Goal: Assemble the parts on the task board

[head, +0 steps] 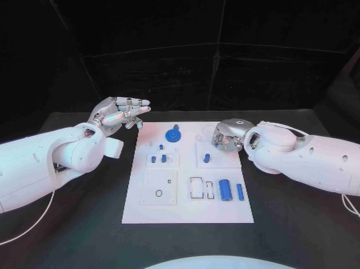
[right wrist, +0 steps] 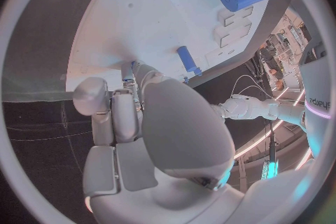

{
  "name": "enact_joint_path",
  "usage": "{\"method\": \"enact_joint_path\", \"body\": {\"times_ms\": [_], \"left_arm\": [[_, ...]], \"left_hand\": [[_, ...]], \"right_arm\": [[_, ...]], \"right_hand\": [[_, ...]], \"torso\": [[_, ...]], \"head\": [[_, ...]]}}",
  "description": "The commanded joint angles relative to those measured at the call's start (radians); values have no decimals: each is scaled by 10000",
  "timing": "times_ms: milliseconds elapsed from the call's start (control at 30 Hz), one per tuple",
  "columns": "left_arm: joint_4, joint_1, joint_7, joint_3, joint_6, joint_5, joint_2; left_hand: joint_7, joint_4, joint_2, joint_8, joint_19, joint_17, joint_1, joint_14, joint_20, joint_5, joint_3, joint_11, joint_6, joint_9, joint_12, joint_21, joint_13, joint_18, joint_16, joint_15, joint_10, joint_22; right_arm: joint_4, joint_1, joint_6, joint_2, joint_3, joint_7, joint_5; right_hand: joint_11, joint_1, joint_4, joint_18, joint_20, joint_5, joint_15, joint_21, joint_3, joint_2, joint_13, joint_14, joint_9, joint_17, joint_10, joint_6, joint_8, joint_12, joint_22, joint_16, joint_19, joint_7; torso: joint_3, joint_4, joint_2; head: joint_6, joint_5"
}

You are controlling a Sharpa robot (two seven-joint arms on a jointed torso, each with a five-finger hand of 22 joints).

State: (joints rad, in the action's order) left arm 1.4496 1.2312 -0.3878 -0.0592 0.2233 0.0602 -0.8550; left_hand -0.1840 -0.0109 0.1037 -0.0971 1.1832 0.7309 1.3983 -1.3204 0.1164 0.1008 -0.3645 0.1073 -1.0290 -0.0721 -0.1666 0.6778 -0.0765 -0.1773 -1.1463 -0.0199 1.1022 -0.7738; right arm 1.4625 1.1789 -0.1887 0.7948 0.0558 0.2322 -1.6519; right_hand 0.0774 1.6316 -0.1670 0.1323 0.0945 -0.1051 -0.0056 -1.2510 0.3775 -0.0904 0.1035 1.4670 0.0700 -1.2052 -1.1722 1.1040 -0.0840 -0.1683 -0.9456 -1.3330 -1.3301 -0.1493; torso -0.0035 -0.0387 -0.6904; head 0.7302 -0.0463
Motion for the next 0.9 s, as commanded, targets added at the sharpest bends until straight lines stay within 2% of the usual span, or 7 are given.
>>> {"method": "enact_joint_path", "body": {"times_ms": [33, 67, 133, 300, 467, 900], "left_arm": [[8, 13, -16, 9, -106, -66, -11], [8, 13, -11, 9, -109, -66, -14], [7, 13, -7, 9, -120, -66, -19], [-33, 13, -26, 9, -342, -66, -27], [-69, 13, -32, 9, -402, -66, -30], [-149, 13, -82, 9, -494, -66, -35]], "left_hand": [[-19, 42, -50, 20, -43, -1, 36, 21, 40, 26, -28, 47, 33, 10, -34, -69, 11, -53, 9, -18, -52, 11], [-19, 42, -50, 20, -43, -1, 36, 21, 40, 26, -28, 47, 33, 10, -34, -69, 11, -53, 9, -18, -52, 11], [-19, 42, -50, 20, -43, -1, 36, 21, 40, 26, -28, 47, 33, 10, -34, -69, 11, -53, 9, -18, -52, 11], [-34, 66, -27, 24, -41, -56, 49, 41, 46, 25, -28, 62, 72, 15, -45, -79, 16, -51, 30, -28, -93, 17], [-41, 75, -20, 27, -41, -60, 53, 46, 50, 25, -28, 68, 90, 18, -49, -83, 18, -50, 30, -33, -112, 20], [-109, 117, 17, 51, -39, -68, 42, 66, 81, 24, -15, 131, 255, 34, -74, -111, 34, -44, 7, -77, -286, 38]], "right_arm": [[44, -42, 99, -13, 37, 252, -304], [63, -42, 50, -4, 37, 267, -334], [101, -43, -29, 18, 37, 280, -368], [280, -45, -261, 144, 36, 315, -440], [415, -45, -439, 229, 34, 352, -477], [693, -40, -853, 418, 27, 375, -571]], "right_hand": [[4, -214, 99, -195, 9, 41, -73, -57, 245, -63, -26, 415, 5, 20, -56, 79, 72, 6, -60, 41, -91, -15], [4, -431, 248, -194, 1, 43, -57, -98, 553, -167, -57, 413, 5, 40, -80, 105, 97, 12, -112, 33, -95, -8], [-24, -592, 363, -195, 1, 33, -49, -116, 740, -247, -76, 413, 5, 47, -93, 116, 114, 14, -132, 22, -91, -29], [-12, -868, 546, -215, -8, 19, -47, -214, 1021, -331, -97, 416, 10, 55, -133, 159, 121, 1, -291, -1, -138, -14], [-15, -982, 598, -228, -14, 40, -46, -262, 1094, -357, -102, 419, 13, 49, -146, 176, 122, -4, -373, -17, -166, -13], [-22, -1300, 734, -254, -24, 177, -49, -364, 1246, -453, -117, 428, 12, 34, -166, 190, 136, -12, -533, -61, -219, -8]], "torso": [[-4, 3, 7], [-5, 3, 7], [-9, 0, 13], [-4, -8, 21], [-5, -4, 22], [-10, -6, 13]], "head": [[17, -7], [17, -7], [12, -7], [26, 20], [14, 50], [-17, 6]]}}
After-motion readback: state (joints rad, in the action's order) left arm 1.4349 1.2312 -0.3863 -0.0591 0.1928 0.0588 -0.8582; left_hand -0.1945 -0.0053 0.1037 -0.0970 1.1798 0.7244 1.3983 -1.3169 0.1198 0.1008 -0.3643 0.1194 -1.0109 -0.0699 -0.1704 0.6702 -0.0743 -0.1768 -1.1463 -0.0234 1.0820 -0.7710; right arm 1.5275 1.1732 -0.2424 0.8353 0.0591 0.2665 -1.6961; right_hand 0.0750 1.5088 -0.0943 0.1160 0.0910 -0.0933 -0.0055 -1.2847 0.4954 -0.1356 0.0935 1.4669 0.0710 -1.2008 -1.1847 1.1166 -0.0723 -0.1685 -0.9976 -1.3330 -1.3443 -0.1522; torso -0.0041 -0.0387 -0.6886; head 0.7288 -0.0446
